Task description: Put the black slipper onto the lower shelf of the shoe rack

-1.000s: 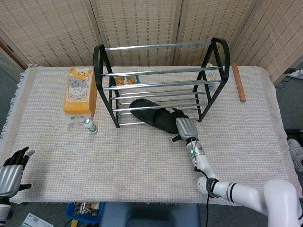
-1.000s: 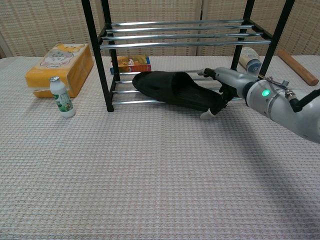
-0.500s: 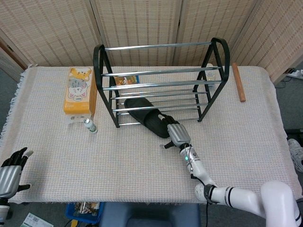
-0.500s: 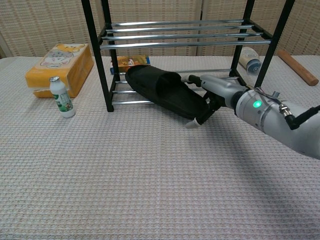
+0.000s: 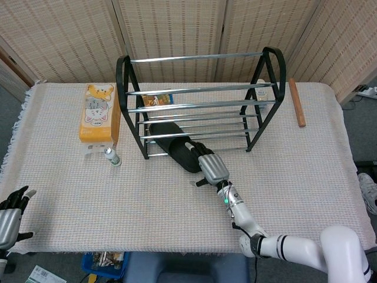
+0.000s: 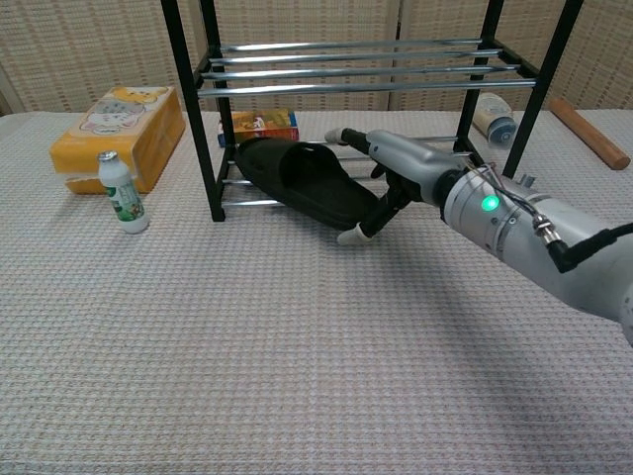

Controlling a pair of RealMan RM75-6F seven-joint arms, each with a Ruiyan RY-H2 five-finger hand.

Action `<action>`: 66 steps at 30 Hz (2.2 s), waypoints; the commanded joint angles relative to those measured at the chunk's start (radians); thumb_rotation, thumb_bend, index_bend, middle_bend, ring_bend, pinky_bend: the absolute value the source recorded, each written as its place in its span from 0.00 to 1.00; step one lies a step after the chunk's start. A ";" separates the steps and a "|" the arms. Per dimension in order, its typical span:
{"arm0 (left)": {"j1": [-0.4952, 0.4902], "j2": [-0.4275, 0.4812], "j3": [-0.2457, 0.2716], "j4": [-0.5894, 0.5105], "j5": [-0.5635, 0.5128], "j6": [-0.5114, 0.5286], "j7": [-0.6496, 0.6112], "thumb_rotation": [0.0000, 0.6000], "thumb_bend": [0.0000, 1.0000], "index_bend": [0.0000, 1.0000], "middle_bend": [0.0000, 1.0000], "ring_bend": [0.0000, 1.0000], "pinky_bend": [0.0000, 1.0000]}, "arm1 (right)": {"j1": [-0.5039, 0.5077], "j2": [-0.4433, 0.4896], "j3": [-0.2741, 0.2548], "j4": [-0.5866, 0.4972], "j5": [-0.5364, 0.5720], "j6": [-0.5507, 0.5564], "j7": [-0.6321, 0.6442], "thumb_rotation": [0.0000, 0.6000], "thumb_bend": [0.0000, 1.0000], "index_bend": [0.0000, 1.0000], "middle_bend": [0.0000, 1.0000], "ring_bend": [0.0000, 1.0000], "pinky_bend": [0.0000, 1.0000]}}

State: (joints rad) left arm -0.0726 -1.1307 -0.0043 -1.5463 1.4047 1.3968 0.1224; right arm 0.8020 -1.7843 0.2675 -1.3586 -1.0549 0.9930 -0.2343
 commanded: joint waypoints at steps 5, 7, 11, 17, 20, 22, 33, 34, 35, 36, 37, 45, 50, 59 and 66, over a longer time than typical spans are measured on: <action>0.001 -0.002 0.002 -0.001 0.008 0.002 -0.002 1.00 0.18 0.16 0.08 0.11 0.25 | -0.025 0.056 -0.052 -0.017 -0.091 0.054 -0.061 1.00 0.00 0.00 0.00 0.00 0.13; 0.002 -0.002 0.002 -0.003 0.009 0.004 -0.002 1.00 0.18 0.16 0.08 0.11 0.25 | -0.023 0.059 -0.050 0.006 -0.083 0.045 -0.075 1.00 0.00 0.00 0.00 0.00 0.12; 0.003 -0.002 0.003 -0.006 0.009 0.004 0.001 1.00 0.18 0.16 0.08 0.11 0.25 | -0.010 0.046 -0.037 0.060 -0.054 0.005 -0.073 1.00 0.00 0.00 0.00 0.00 0.09; 0.004 0.000 0.003 -0.009 0.006 0.001 0.006 1.00 0.18 0.16 0.08 0.11 0.25 | 0.017 -0.003 -0.027 0.152 -0.047 -0.032 -0.070 1.00 0.00 0.00 0.00 0.00 0.09; 0.004 0.003 0.002 -0.011 0.004 0.000 0.006 1.00 0.18 0.16 0.09 0.11 0.25 | 0.035 -0.030 -0.020 0.191 -0.051 -0.044 -0.072 1.00 0.00 0.00 0.00 0.00 0.09; 0.004 0.004 0.001 -0.013 0.006 0.000 -0.001 1.00 0.18 0.16 0.09 0.11 0.25 | 0.047 -0.048 -0.011 0.214 -0.052 -0.050 -0.070 1.00 0.00 0.00 0.00 0.00 0.09; 0.013 0.018 0.007 -0.018 0.007 0.005 -0.011 1.00 0.17 0.16 0.08 0.11 0.25 | 0.105 -0.123 0.025 0.303 -0.050 -0.079 -0.079 1.00 0.00 0.00 0.00 0.00 0.09; 0.014 0.019 0.007 -0.019 0.006 0.005 -0.012 1.00 0.17 0.16 0.09 0.11 0.25 | 0.110 -0.129 0.027 0.308 -0.050 -0.082 -0.079 1.00 0.00 0.00 0.00 0.00 0.09; 0.015 0.019 0.007 -0.018 0.006 0.006 -0.013 1.00 0.17 0.16 0.08 0.11 0.25 | 0.115 -0.135 0.030 0.313 -0.050 -0.084 -0.080 1.00 0.00 0.00 0.00 0.00 0.09; 0.016 0.020 0.008 -0.018 0.005 0.007 -0.013 1.00 0.18 0.16 0.08 0.11 0.25 | 0.122 -0.142 0.033 0.321 -0.050 -0.086 -0.082 1.00 0.00 0.00 0.00 0.00 0.09; 0.017 0.020 0.008 -0.018 0.004 0.007 -0.014 1.00 0.18 0.16 0.08 0.11 0.25 | 0.127 -0.149 0.036 0.327 -0.050 -0.088 -0.084 1.00 0.00 0.00 0.00 0.00 0.08; 0.021 0.020 0.009 -0.011 -0.001 0.003 -0.020 1.00 0.18 0.16 0.09 0.11 0.25 | 0.175 -0.209 0.075 0.395 -0.028 -0.111 -0.086 1.00 0.00 0.00 0.00 0.00 0.06; 0.023 0.019 0.009 -0.007 -0.002 0.002 -0.024 1.00 0.18 0.16 0.08 0.11 0.25 | 0.209 -0.243 0.106 0.459 -0.005 -0.130 -0.088 1.00 0.00 0.00 0.00 0.00 0.06; 0.026 0.021 0.009 -0.009 -0.011 -0.003 -0.016 1.00 0.18 0.16 0.08 0.11 0.25 | 0.232 -0.240 0.120 0.476 -0.002 -0.154 -0.064 1.00 0.00 0.00 0.00 0.00 0.06; 0.020 0.021 0.006 -0.016 -0.005 -0.006 -0.009 1.00 0.18 0.16 0.08 0.11 0.25 | 0.143 -0.124 0.063 0.285 -0.027 -0.109 -0.075 1.00 0.00 0.00 0.00 0.00 0.06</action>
State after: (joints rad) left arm -0.0526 -1.1096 0.0022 -1.5619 1.3996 1.3911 0.1136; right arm 0.9867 -1.9660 0.3553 -0.9894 -1.0772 0.8662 -0.2984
